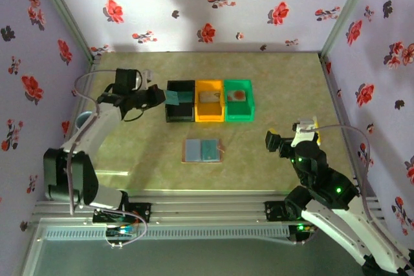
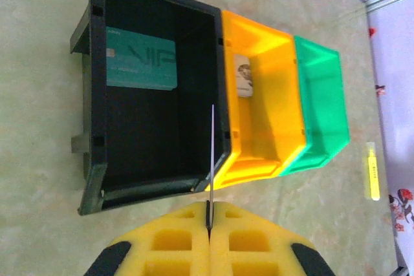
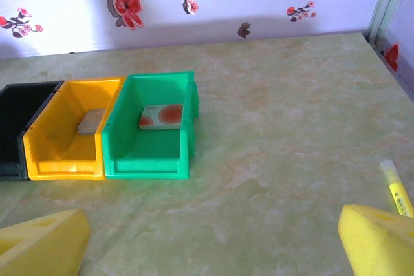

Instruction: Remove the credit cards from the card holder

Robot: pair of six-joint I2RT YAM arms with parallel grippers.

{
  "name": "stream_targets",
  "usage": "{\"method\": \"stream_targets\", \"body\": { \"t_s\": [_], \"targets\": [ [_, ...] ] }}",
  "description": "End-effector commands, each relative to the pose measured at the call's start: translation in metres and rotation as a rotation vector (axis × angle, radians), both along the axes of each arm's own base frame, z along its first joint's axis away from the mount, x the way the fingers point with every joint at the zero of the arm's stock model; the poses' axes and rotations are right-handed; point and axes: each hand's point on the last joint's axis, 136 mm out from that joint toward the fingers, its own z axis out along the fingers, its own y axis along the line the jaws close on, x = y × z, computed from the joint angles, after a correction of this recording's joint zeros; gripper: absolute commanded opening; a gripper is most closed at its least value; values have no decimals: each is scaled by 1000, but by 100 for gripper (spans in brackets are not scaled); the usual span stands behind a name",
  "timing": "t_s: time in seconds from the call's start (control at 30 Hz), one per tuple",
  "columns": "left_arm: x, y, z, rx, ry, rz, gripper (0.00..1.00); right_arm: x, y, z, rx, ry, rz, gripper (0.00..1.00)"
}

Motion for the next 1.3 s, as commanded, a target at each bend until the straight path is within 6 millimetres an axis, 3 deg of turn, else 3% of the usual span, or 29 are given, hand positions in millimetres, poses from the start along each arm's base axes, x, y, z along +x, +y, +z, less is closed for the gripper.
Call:
{"method": "stream_targets", "body": {
  "t_s": [0.0,0.43,0.67,1.27],
  "targets": [
    [18,0,-1,15,-10,-4,0,2,-2,1,-11,-21,-8,99],
    [67,-12,-48,52,93,5,0,2,4,-1,-11,-16,21,99],
    [88,-22,-61,42,123,4,0,2,5,-1,-18,-19,29,99],
    [110,-44,-84,71,185,-45,0,2,9,-3,-24,-19,51,99]
  ]
}}
